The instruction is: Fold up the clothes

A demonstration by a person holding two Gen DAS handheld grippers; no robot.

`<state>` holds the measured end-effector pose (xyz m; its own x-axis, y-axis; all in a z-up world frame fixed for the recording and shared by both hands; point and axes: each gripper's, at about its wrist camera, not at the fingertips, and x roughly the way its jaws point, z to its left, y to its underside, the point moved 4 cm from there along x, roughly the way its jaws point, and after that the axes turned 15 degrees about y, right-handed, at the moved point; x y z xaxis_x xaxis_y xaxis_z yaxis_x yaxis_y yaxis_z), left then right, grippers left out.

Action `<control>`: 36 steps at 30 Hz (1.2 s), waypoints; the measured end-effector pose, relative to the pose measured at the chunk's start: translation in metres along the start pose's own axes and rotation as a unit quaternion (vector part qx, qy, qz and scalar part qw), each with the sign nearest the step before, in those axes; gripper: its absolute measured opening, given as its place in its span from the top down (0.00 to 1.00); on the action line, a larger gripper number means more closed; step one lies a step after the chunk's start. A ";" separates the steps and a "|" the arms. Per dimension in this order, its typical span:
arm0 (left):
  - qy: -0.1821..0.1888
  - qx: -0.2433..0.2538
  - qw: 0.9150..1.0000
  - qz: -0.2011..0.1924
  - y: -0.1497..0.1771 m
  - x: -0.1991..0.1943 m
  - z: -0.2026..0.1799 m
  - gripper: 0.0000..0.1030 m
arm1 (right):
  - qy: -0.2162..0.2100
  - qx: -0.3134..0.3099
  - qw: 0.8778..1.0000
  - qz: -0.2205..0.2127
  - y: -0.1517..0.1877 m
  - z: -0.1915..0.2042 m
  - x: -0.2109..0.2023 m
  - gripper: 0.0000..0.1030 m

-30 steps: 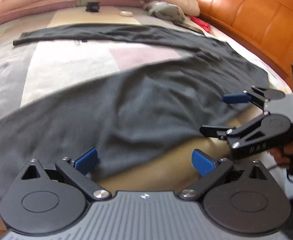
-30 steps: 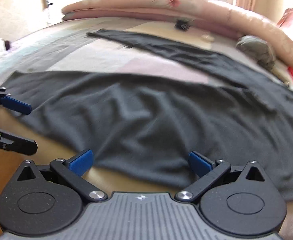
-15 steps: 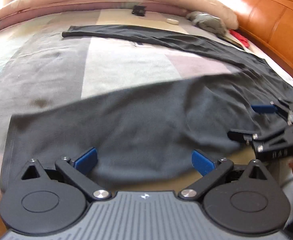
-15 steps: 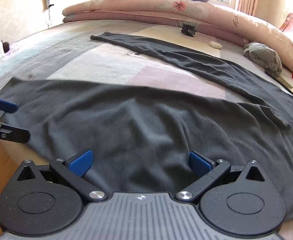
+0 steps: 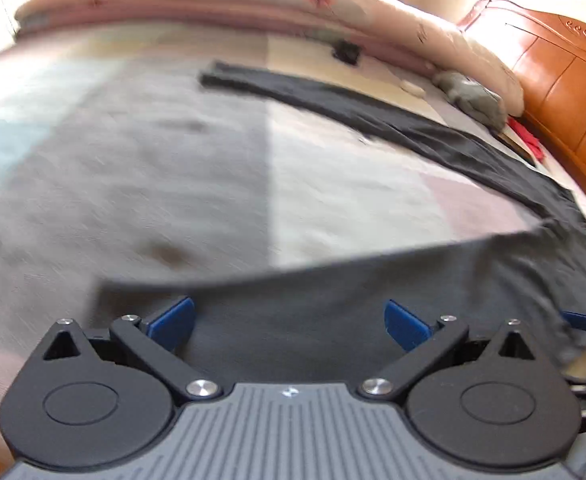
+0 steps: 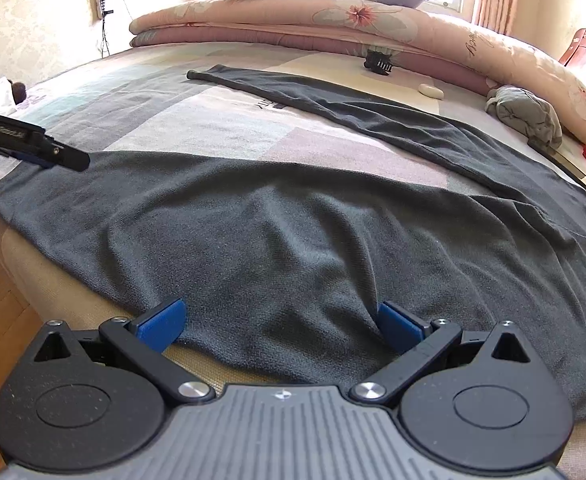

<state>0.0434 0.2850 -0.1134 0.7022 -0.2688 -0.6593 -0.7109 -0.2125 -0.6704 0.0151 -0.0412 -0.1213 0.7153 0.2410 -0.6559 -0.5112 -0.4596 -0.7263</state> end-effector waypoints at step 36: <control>0.106 0.085 0.990 0.024 -0.003 0.027 -0.150 0.02 | 0.103 0.131 0.983 0.078 0.037 -0.190 0.003 0.00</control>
<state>0.0590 0.1373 -0.0782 0.6307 -0.4698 -0.6177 -0.7138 -0.0386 -0.6993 0.0886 -0.2196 -0.1115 0.6865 -0.0046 -0.7272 -0.7075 -0.2352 -0.6664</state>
